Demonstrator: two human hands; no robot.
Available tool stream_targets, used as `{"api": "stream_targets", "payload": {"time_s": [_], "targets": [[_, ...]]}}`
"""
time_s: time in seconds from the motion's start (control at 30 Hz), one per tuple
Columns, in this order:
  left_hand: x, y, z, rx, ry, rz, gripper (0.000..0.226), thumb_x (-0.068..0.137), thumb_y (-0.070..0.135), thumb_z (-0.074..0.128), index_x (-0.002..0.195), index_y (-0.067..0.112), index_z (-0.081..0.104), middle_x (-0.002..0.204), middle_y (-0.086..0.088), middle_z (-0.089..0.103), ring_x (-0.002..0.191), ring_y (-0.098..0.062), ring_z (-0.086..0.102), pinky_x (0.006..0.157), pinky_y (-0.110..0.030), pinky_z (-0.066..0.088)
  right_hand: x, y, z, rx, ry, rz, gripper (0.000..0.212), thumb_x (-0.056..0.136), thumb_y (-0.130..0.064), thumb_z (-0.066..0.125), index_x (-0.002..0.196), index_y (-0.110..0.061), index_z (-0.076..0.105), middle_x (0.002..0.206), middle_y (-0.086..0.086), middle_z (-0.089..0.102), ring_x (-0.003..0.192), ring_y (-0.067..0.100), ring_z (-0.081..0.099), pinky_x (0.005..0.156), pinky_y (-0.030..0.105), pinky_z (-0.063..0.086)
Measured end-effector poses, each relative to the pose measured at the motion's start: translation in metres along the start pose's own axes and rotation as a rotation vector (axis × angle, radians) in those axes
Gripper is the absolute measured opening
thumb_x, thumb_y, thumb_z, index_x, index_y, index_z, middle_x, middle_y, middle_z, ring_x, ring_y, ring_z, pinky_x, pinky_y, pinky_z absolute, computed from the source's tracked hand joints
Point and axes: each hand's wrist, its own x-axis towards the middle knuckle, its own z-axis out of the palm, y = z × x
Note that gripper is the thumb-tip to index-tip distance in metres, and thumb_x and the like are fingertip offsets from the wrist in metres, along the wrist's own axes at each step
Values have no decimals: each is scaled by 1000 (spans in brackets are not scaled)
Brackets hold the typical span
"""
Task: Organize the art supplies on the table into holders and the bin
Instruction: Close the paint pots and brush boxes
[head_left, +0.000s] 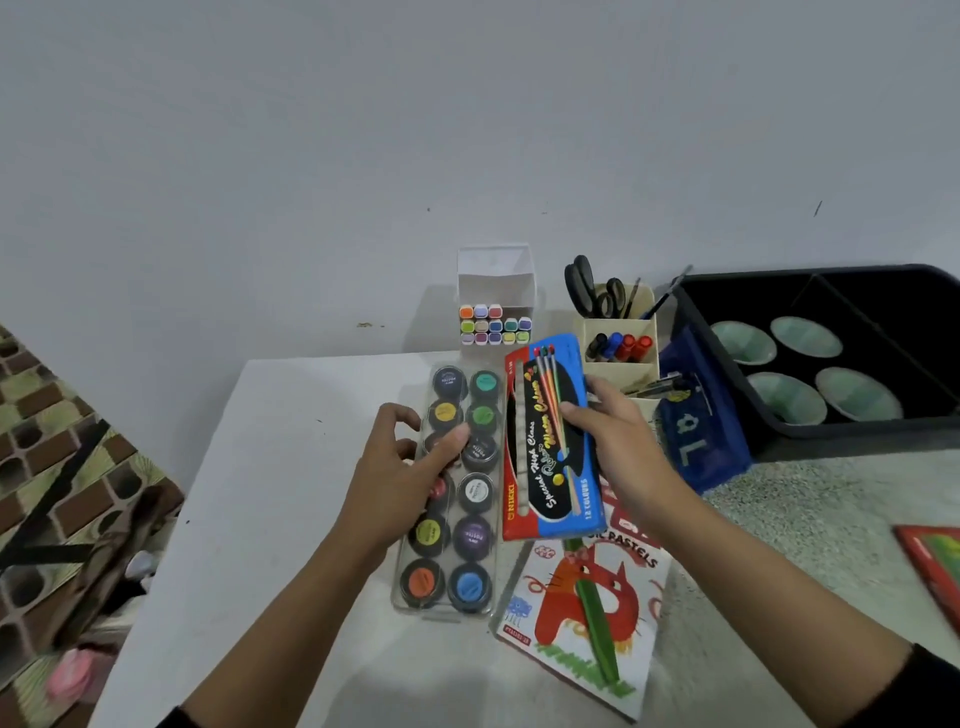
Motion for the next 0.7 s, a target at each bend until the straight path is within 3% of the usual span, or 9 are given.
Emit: {"api": "stream_targets", "payload": {"time_s": [0.2, 0.3, 0.4, 0.5, 0.6, 0.7], "targets": [[-14, 28, 56, -67, 13, 45, 42, 86, 46, 70, 107, 22, 42, 97, -6, 75, 72, -23, 76, 55, -29, 59, -11, -22, -55, 127, 33, -93, 20, 101, -17, 53, 107, -34, 60, 77, -7, 75, 65, 13, 70, 65, 34, 59], [-19, 40, 90, -60, 42, 78, 39, 83, 48, 71, 104, 26, 45, 98, -5, 75, 74, -22, 76, 57, -31, 59, -14, -30, -88, 123, 29, -121, 18, 101, -17, 53, 102, -32, 63, 85, 0, 75, 66, 15, 70, 65, 35, 59], [-23, 57, 139, -100, 50, 91, 41, 83, 42, 74, 106, 21, 46, 93, -8, 76, 72, -27, 76, 56, -35, 60, -13, -37, -138, 150, 24, -130, 21, 101, -14, 52, 93, -30, 63, 80, -2, 74, 66, 15, 68, 65, 34, 58], [-25, 73, 198, -135, 35, 111, 43, 82, 41, 75, 105, 20, 45, 92, -10, 76, 74, -32, 75, 62, -44, 61, -9, -45, -198, 134, 8, -147, 15, 102, -16, 52, 102, -26, 64, 85, 2, 75, 70, 17, 69, 65, 33, 58], [-20, 87, 260, -145, 34, 148, 40, 83, 41, 75, 108, 25, 47, 91, -7, 77, 76, -29, 76, 64, -44, 61, 3, -57, -261, 78, 10, -178, 11, 103, -21, 53, 107, -22, 63, 86, 5, 76, 70, 19, 71, 63, 31, 60], [-10, 103, 321, -196, 4, 160, 41, 86, 36, 74, 118, 33, 48, 92, -4, 77, 79, -29, 76, 67, -45, 62, 16, -68, -324, 3, 22, -197, 18, 101, -31, 55, 114, -22, 63, 98, 11, 76, 83, 29, 75, 74, 40, 61]]}}
